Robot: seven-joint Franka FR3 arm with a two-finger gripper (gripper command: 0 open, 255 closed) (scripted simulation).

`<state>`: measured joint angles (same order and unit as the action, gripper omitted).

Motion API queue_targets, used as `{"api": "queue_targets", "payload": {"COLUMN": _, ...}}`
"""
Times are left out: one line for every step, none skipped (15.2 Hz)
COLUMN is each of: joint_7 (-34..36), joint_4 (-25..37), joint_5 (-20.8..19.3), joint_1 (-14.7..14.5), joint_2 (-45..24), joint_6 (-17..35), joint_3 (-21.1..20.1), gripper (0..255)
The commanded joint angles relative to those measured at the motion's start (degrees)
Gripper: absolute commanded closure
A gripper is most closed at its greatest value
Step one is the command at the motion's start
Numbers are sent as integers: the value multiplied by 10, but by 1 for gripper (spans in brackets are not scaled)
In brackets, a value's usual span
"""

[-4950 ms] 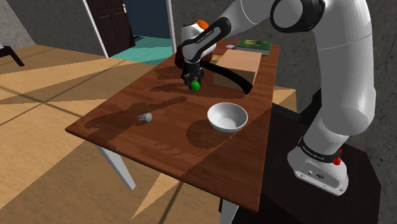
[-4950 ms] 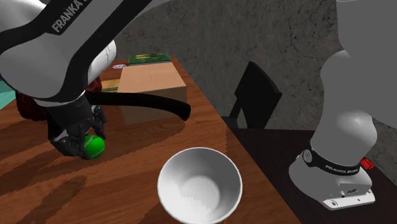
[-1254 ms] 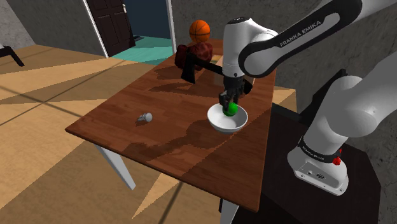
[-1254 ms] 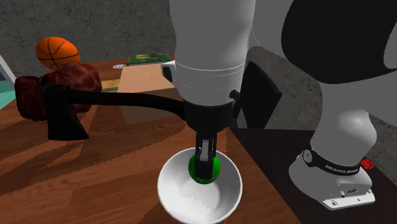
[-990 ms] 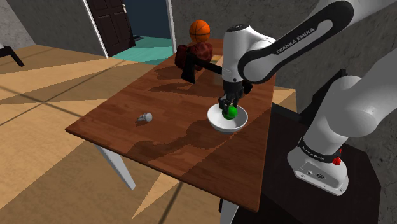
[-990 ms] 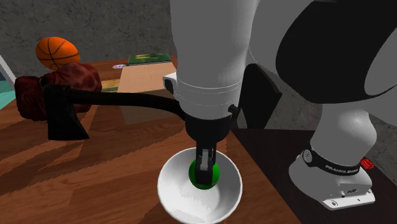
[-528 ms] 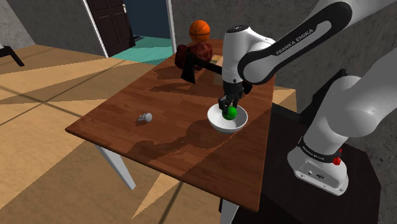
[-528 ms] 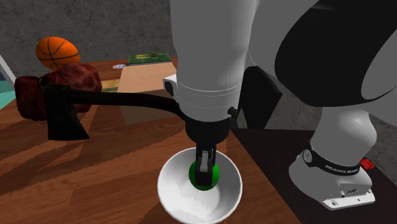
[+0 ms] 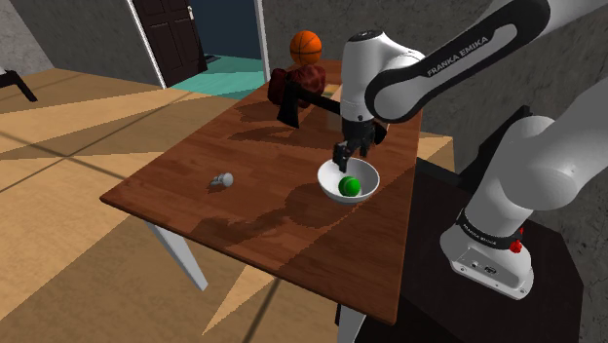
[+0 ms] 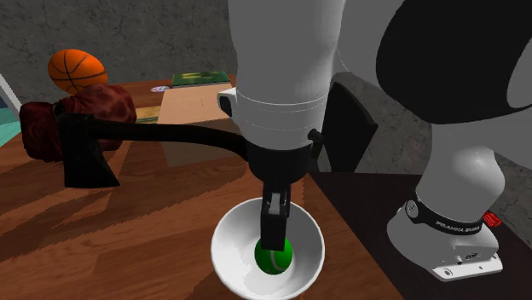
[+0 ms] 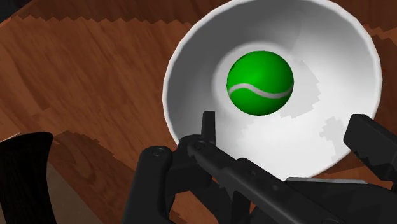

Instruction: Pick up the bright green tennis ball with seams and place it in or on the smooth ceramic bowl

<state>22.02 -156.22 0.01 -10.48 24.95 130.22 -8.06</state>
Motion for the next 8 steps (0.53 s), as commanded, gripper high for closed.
{"api": "queue_targets", "payload": {"joint_7": -2, "joint_4": 21, "joint_5": 2, "joint_1": -2, "joint_2": 21, "joint_6": -43, "joint_3": 2, "gripper": 0}}
{"api": "queue_targets", "payload": {"joint_7": -3, "joint_4": 31, "joint_5": 3, "joint_1": -3, "joint_2": 30, "joint_6": -62, "joint_3": 2, "gripper": 0}}
{"api": "queue_targets", "payload": {"joint_7": -3, "joint_4": 31, "joint_5": 3, "joint_1": -3, "joint_2": 30, "joint_6": -62, "joint_3": 2, "gripper": 0}}
{"api": "queue_targets", "payload": {"joint_7": -3, "joint_4": 31, "joint_5": 3, "joint_1": -3, "joint_2": 30, "joint_6": -62, "joint_3": 2, "gripper": 0}}
{"api": "queue_targets", "payload": {"joint_7": -3, "joint_4": 31, "joint_5": 3, "joint_1": -3, "joint_2": 30, "joint_6": -62, "joint_3": 2, "gripper": 0}}
{"api": "queue_targets", "payload": {"joint_7": -3, "joint_4": 31, "joint_5": 3, "joint_1": -3, "joint_2": 30, "joint_6": -62, "joint_3": 2, "gripper": 0}}
{"api": "queue_targets", "payload": {"joint_7": -3, "joint_4": 31, "joint_5": 3, "joint_1": -3, "joint_2": 30, "joint_6": -62, "joint_3": 2, "gripper": 0}}
{"api": "queue_targets", "payload": {"joint_7": -3, "joint_4": 31, "joint_5": 3, "joint_1": -3, "joint_2": 30, "joint_6": -62, "joint_3": 2, "gripper": 0}}
